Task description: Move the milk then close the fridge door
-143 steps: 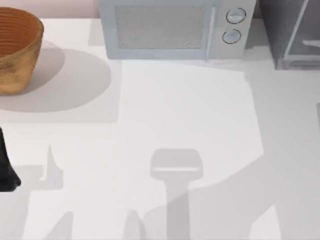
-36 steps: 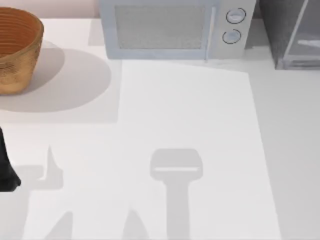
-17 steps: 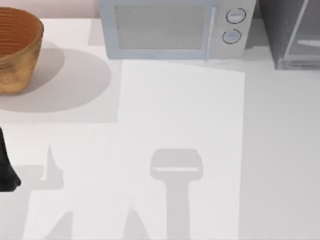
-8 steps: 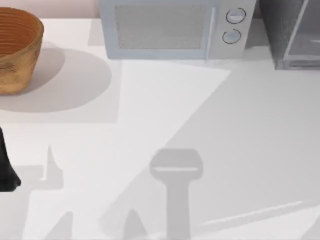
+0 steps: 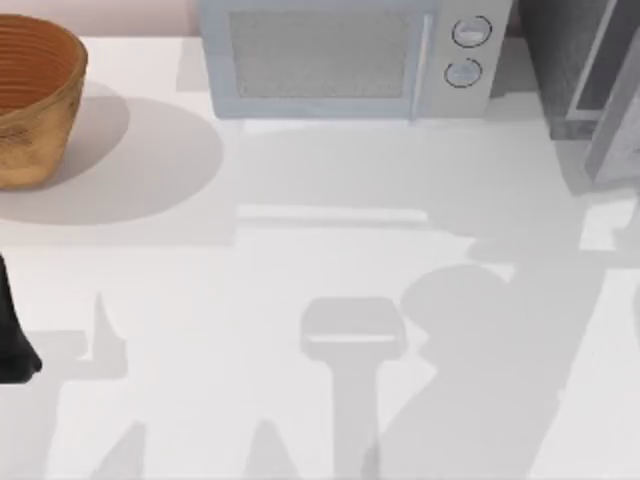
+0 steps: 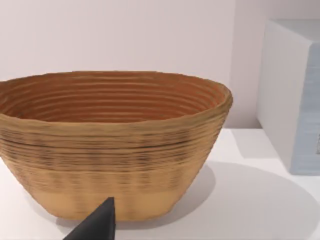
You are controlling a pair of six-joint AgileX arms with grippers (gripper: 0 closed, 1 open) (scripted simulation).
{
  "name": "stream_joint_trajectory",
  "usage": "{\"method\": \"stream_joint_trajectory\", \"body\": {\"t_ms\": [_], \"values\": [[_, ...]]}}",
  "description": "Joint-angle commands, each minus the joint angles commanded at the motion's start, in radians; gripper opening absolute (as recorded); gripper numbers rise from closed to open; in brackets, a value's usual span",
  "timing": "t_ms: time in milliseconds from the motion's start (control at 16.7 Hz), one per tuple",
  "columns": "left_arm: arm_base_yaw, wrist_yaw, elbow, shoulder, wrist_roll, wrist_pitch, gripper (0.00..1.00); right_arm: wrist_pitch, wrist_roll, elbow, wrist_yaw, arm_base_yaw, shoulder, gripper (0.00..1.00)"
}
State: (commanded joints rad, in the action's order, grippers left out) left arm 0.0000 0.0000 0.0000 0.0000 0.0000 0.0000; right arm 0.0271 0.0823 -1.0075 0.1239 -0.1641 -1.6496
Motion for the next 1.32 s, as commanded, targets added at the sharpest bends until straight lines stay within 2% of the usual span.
{"method": "stream_joint_trajectory", "body": {"t_ms": [240,660,1140,1320], "values": [[0.0,0.0,0.0,0.0,0.0,0.0,1.0,0.045,-0.085,0.043,-0.096,0.125,0.027,1.0],[0.0,0.0,0.0,0.0,0.0,0.0,1.0,0.038,-0.086,0.033,-0.106,0.12,0.007,1.0],[0.0,0.0,0.0,0.0,0.0,0.0,1.0,-0.024,-0.089,-0.343,-0.112,0.121,-0.278,1.0],[0.0,0.0,0.0,0.0,0.0,0.0,1.0,-0.047,-0.089,-0.4,-0.114,0.123,-0.334,1.0]]}}
